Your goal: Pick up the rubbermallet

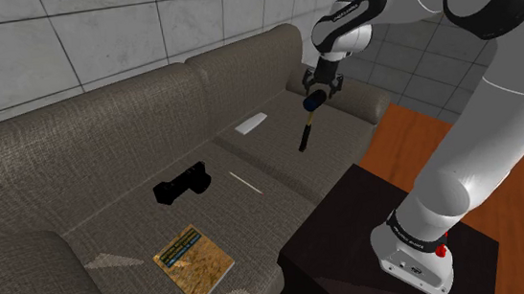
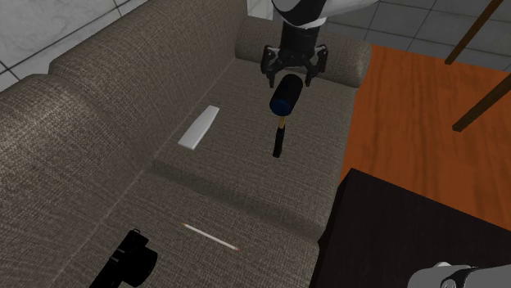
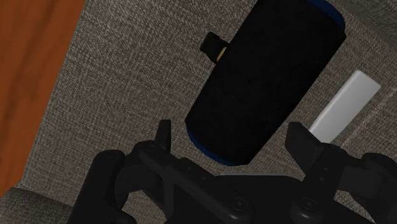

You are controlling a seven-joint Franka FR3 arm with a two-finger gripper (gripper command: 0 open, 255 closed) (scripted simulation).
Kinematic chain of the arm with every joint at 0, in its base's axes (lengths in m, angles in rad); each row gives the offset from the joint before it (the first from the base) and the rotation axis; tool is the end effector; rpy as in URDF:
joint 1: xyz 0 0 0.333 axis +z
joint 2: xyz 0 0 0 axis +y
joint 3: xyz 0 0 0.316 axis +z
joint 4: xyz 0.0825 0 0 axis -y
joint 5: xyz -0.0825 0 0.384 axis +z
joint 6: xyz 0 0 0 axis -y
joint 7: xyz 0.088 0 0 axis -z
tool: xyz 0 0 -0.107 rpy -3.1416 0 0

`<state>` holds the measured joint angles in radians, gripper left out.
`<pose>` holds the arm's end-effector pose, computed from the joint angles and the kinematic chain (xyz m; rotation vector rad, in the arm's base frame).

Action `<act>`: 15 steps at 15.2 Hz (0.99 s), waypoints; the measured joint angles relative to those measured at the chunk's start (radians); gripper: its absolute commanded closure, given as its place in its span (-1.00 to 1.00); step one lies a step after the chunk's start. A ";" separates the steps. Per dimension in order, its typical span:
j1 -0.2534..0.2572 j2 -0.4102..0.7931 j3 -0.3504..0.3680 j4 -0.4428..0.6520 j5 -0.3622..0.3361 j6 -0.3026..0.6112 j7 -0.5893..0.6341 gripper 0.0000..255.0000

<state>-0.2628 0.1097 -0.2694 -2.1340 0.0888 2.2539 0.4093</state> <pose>0.4823 -0.2793 0.3593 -2.7260 1.4809 -0.0269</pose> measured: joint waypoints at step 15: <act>0.002 -0.026 -0.001 0.020 -0.011 -0.045 0.010 1.00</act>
<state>-0.2612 0.0834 -0.2706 -2.1135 0.0774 2.2089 0.4190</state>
